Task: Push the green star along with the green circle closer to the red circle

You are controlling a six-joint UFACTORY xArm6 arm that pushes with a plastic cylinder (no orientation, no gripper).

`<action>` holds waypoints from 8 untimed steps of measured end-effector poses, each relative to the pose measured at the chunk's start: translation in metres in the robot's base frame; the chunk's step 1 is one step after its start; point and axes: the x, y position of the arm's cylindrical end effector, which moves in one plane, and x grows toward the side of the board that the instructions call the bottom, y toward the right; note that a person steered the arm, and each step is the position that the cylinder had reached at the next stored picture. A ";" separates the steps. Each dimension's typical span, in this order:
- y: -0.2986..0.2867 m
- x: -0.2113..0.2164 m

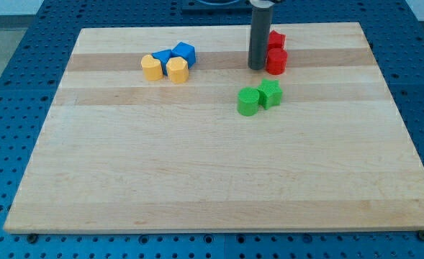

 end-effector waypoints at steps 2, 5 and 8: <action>-0.065 0.032; 0.033 0.150; 0.066 0.099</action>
